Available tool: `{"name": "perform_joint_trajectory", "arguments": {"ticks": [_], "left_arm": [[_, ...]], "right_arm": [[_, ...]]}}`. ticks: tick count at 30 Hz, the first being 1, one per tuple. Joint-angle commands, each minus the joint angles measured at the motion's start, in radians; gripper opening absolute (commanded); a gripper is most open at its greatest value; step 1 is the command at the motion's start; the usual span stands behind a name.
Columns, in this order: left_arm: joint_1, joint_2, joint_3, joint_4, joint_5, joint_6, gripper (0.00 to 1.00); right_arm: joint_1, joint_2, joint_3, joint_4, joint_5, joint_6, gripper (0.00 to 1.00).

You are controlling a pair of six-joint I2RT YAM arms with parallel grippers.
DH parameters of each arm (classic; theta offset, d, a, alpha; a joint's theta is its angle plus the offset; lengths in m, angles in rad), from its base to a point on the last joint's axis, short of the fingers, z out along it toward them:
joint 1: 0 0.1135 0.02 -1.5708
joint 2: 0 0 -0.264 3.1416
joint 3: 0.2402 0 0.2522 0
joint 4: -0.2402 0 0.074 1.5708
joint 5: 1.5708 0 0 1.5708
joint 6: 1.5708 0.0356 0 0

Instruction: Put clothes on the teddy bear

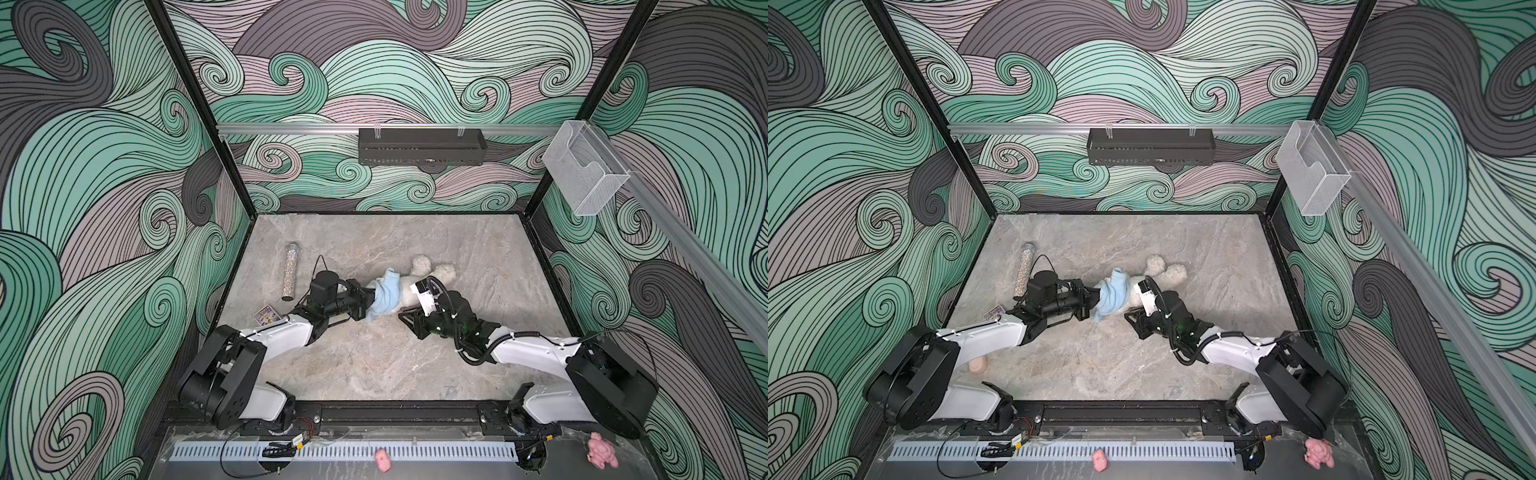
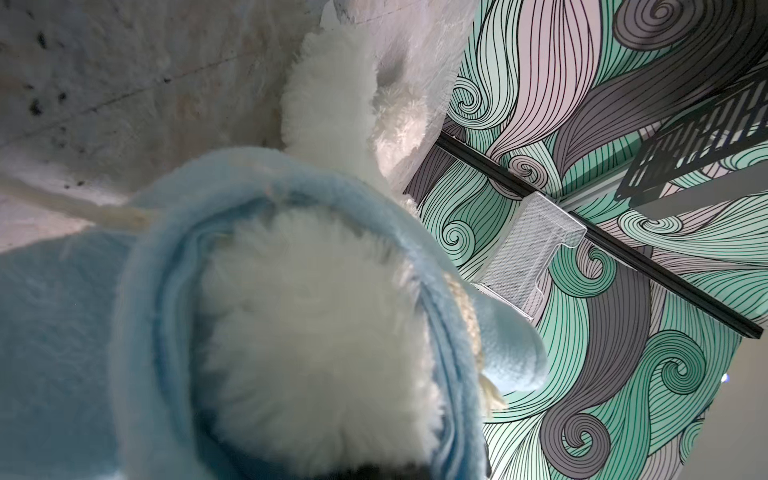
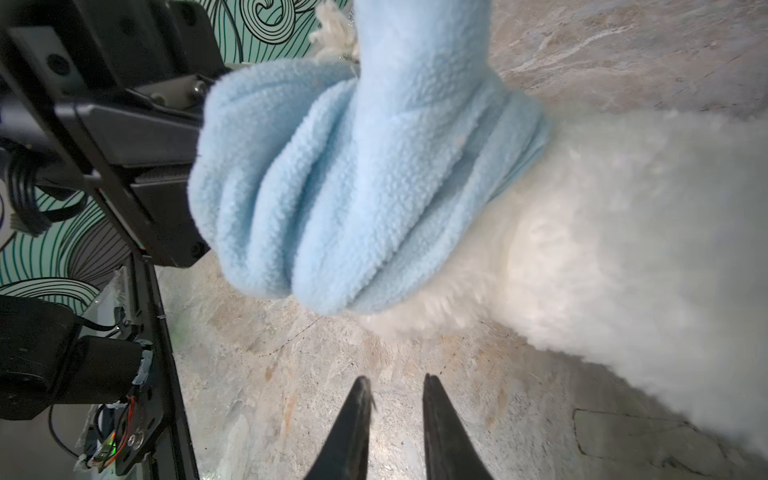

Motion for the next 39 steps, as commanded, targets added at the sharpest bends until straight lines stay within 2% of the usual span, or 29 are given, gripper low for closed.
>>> {"name": "perform_joint_trajectory", "arguments": {"ticks": [1, 8, 15, 27, 39], "left_arm": [[0.007, -0.035, 0.01, 0.003, -0.001, -0.051, 0.0], [0.004, -0.04, 0.015, 0.018, 0.002, -0.079, 0.0], [0.001, -0.037, 0.02, 0.022, 0.007, -0.075, 0.0], [-0.01, -0.021, 0.036, 0.033, 0.015, -0.067, 0.0], [-0.039, -0.004, 0.041, 0.047, 0.011, -0.066, 0.0]], "right_arm": [[-0.004, 0.009, -0.019, 0.163, -0.032, 0.147, 0.2], [-0.005, 0.021, -0.008, 0.201, -0.024, 0.236, 0.16], [-0.003, 0.039, -0.009, 0.201, 0.023, 0.267, 0.13], [-0.002, 0.073, -0.001, 0.243, 0.037, 0.296, 0.19], [0.013, 0.123, 0.024, 0.363, 0.024, 0.337, 0.23]]}}
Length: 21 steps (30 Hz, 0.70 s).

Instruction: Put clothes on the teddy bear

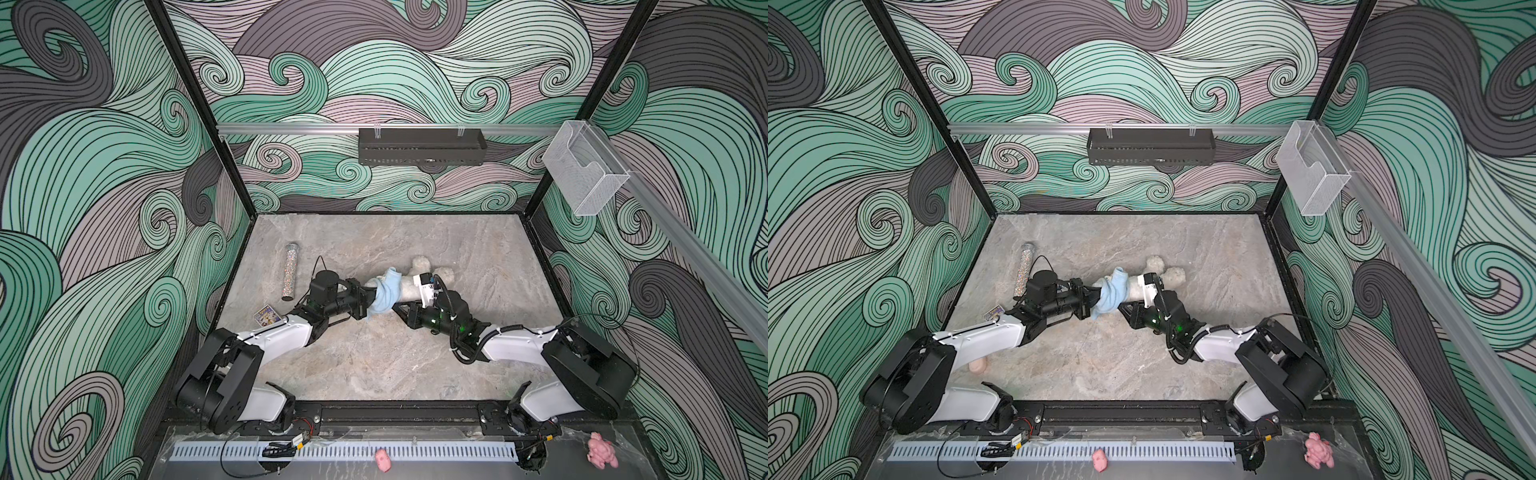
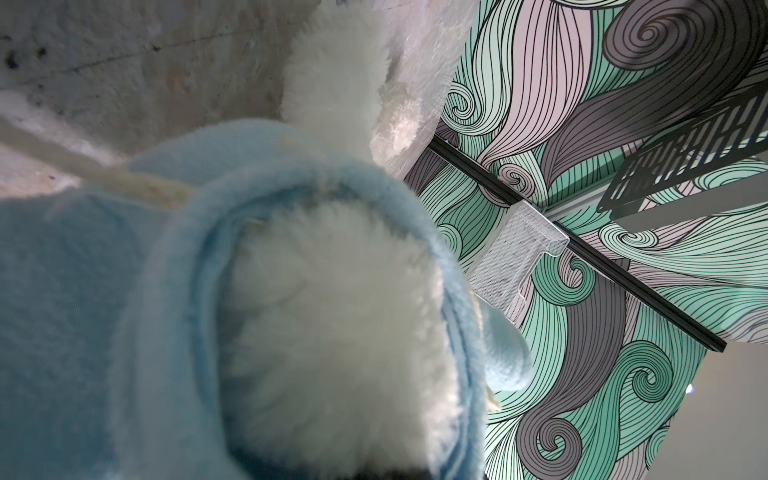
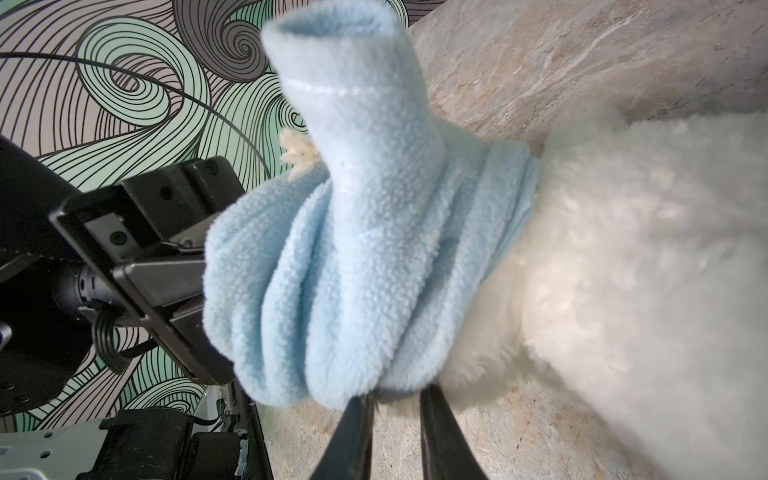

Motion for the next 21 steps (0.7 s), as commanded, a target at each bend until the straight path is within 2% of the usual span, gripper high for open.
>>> {"name": "perform_joint_trajectory", "arguments": {"ticks": [1, 14, 18, 21], "left_arm": [[-0.027, 0.011, 0.037, 0.046, 0.028, 0.003, 0.0], [-0.064, 0.04, 0.04, 0.068, 0.014, -0.003, 0.0], [-0.069, 0.041, 0.043, 0.067, 0.012, -0.001, 0.0], [-0.069, 0.035, 0.038, 0.059, 0.005, -0.001, 0.0]], "right_arm": [[0.01, 0.008, 0.034, 0.088, 0.012, 0.026, 0.23], [0.025, -0.013, 0.055, 0.095, 0.063, 0.016, 0.24], [0.033, -0.024, 0.056, 0.062, 0.135, 0.013, 0.15], [0.045, -0.061, 0.045, -0.012, 0.248, 0.01, 0.0]]}}
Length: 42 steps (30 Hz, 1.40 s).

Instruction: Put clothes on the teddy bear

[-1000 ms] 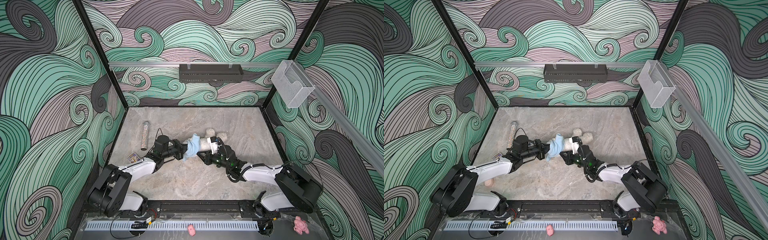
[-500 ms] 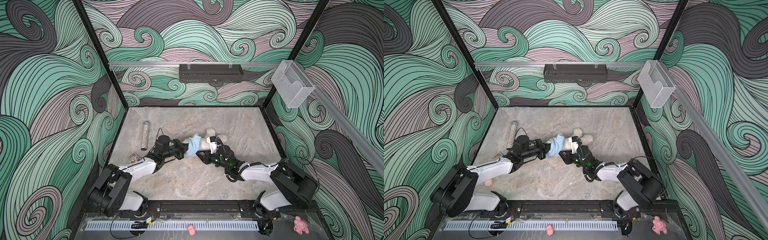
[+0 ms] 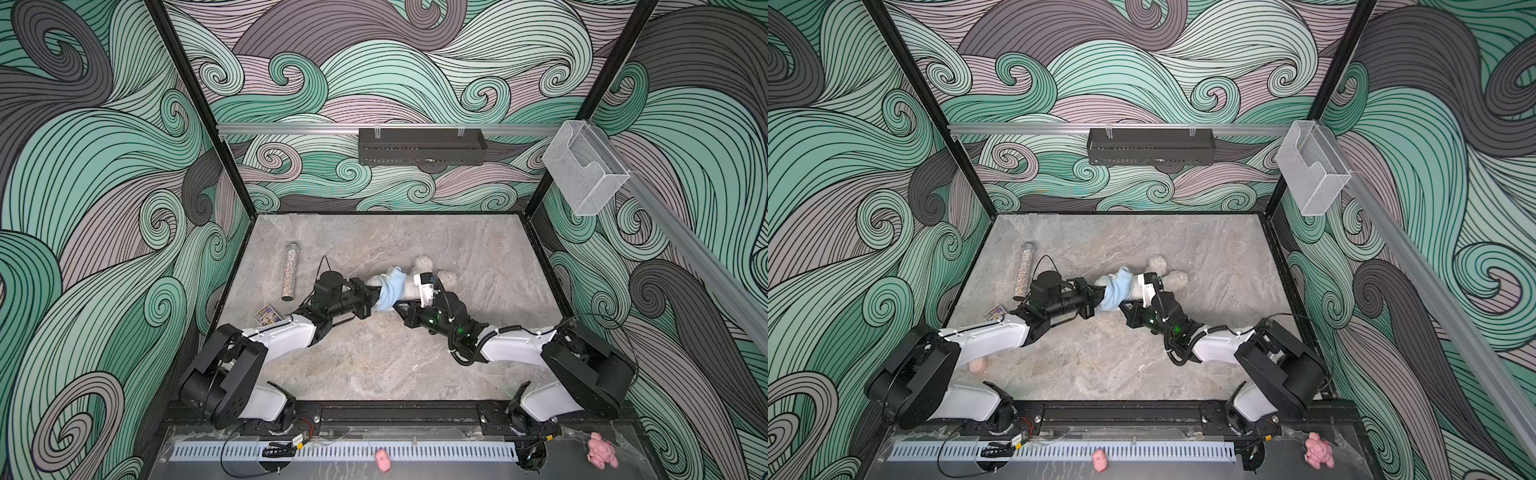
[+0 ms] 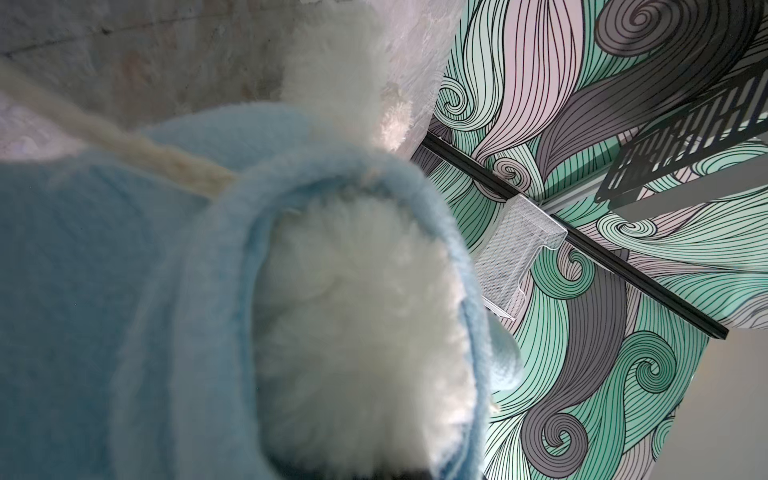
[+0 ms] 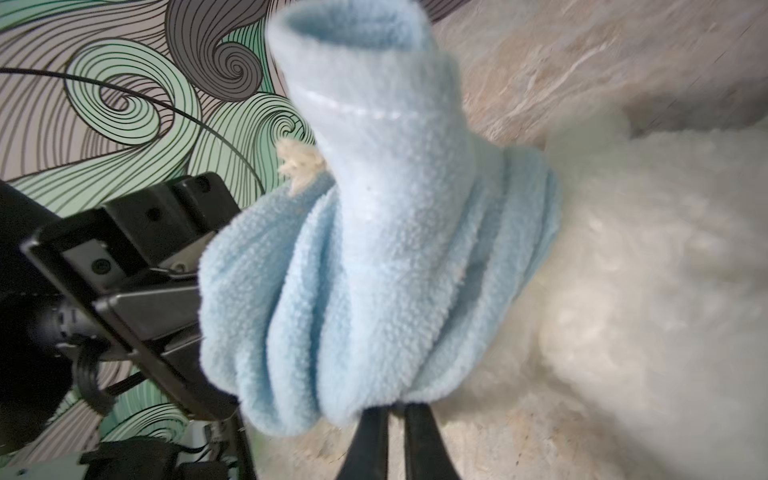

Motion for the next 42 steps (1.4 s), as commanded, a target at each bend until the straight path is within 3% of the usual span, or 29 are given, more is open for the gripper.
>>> {"name": "perform_joint_trajectory", "arguments": {"ticks": [1, 4, 9, 22, 27, 30, 37, 42], "left_arm": [[-0.028, 0.003, 0.029, 0.0, 0.045, 0.004, 0.0], [-0.028, -0.022, 0.011, -0.025, 0.014, 0.012, 0.0], [-0.009, -0.097, 0.001, -0.123, -0.04, 0.067, 0.0], [0.049, -0.131, -0.033, -0.196, 0.001, 0.158, 0.0], [0.06, -0.109, -0.018, -0.176, 0.048, 0.191, 0.0], [0.082, -0.085, 0.032, -0.195, 0.132, 0.275, 0.0], [0.114, -0.046, 0.124, -0.306, 0.247, 0.495, 0.0], [0.105, -0.036, 0.196, -0.393, 0.214, 0.736, 0.0]], "right_arm": [[0.015, -0.066, 0.039, -0.052, 0.174, 0.006, 0.0], [0.024, -0.116, 0.047, -0.274, 0.319, 0.025, 0.0], [0.015, -0.161, 0.008, -0.442, 0.406, 0.032, 0.0], [-0.062, -0.217, -0.022, -0.576, 0.353, -0.098, 0.0], [-0.086, -0.2, -0.008, -0.559, 0.273, -0.259, 0.0], [-0.101, -0.182, 0.024, -0.647, 0.342, -0.343, 0.0], [-0.167, -0.248, 0.05, -0.792, 0.451, -0.343, 0.0], [-0.161, -0.282, -0.011, -0.578, 0.222, -0.412, 0.0]]}}
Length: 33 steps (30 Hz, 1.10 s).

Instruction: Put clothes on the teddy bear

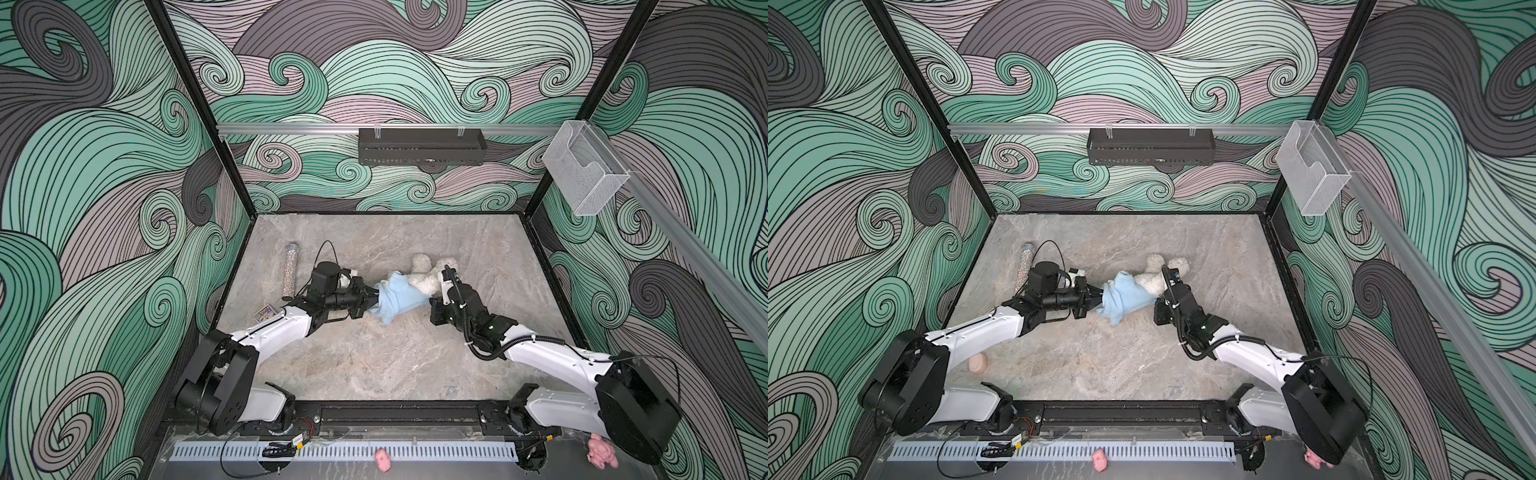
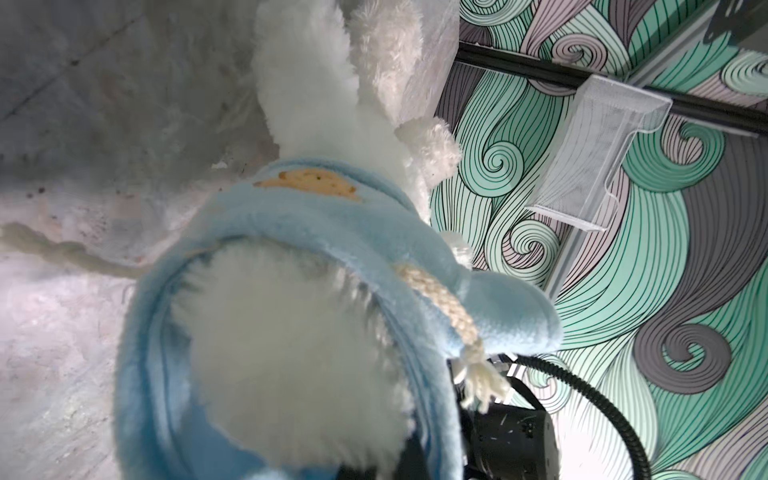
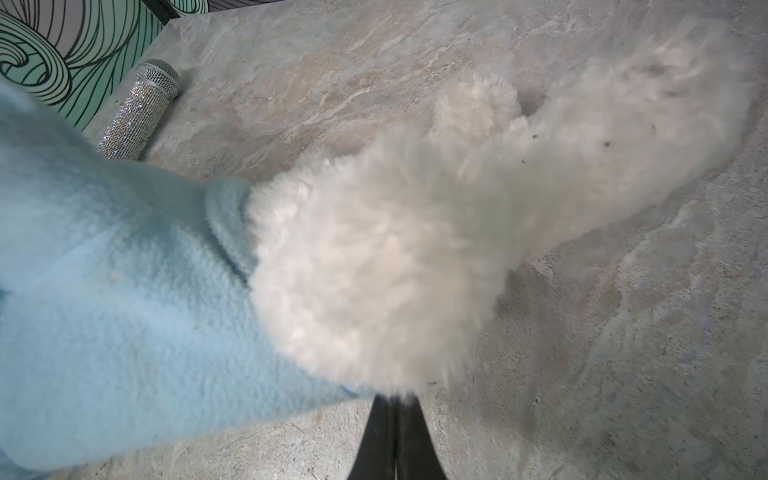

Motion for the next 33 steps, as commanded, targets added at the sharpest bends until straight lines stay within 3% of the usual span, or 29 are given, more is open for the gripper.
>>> {"name": "perform_joint_trajectory", "arguments": {"ticks": [1, 2, 7, 12, 15, 20, 26, 33], "left_arm": [[0.022, -0.004, 0.092, -0.093, -0.017, 0.281, 0.0], [0.021, -0.004, 0.108, -0.098, -0.027, 0.331, 0.0], [-0.007, 0.004, 0.136, -0.085, -0.059, 0.6, 0.0], [-0.021, 0.044, 0.118, -0.056, -0.047, 0.822, 0.0], [-0.024, 0.086, 0.119, -0.074, -0.076, 0.861, 0.0], [-0.026, 0.116, 0.082, -0.062, -0.092, 0.848, 0.0], [-0.024, 0.15, 0.007, 0.045, -0.109, 0.77, 0.2], [-0.013, 0.213, -0.013, 0.153, -0.124, 0.676, 0.41]], "right_arm": [[-0.028, -0.03, -0.053, 0.025, -0.042, -0.07, 0.0], [-0.031, -0.043, -0.044, 0.006, -0.076, -0.098, 0.0], [-0.04, -0.153, 0.067, -0.195, -0.369, -0.245, 0.2], [-0.087, -0.268, 0.074, -0.107, -0.527, -0.197, 0.32], [-0.152, -0.199, 0.08, -0.034, -0.418, -0.073, 0.36], [-0.213, 0.073, 0.162, 0.016, -0.284, 0.042, 0.3], [-0.204, 0.379, 0.228, 0.167, -0.316, 0.058, 0.22], [-0.182, 0.433, 0.143, 0.157, -0.294, 0.013, 0.16]]}}
